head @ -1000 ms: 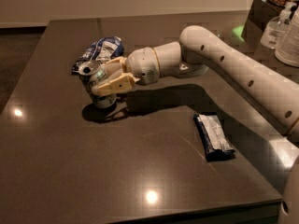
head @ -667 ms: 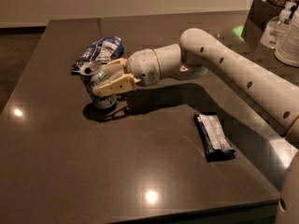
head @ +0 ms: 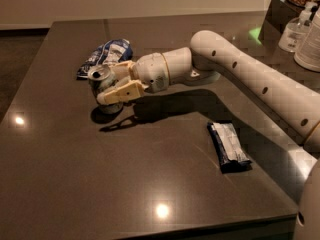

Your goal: Place 7up can upright

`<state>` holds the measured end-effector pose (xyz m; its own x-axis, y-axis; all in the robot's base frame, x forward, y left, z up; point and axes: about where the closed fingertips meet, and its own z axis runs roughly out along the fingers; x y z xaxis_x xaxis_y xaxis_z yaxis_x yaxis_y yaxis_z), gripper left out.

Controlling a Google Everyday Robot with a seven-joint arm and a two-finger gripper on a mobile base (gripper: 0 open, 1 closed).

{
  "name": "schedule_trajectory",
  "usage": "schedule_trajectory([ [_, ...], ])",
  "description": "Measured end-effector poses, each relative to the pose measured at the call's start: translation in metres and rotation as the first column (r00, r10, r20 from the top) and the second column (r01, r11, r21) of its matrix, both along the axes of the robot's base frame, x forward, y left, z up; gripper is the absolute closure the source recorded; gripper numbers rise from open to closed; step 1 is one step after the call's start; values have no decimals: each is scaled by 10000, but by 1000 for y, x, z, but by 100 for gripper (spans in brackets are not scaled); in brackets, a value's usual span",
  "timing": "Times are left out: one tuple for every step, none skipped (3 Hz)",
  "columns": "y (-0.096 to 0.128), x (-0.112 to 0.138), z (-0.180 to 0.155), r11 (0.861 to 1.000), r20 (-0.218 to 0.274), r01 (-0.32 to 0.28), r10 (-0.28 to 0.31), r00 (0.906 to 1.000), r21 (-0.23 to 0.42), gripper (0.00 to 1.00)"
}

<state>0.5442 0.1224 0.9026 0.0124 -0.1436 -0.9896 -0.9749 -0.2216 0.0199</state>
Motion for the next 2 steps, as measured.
schedule_trajectory([
  [1, -1, 0, 10000, 1, -28, 28, 10000, 2, 0],
  [1, -1, 0, 10000, 1, -30, 30, 10000, 2, 0],
])
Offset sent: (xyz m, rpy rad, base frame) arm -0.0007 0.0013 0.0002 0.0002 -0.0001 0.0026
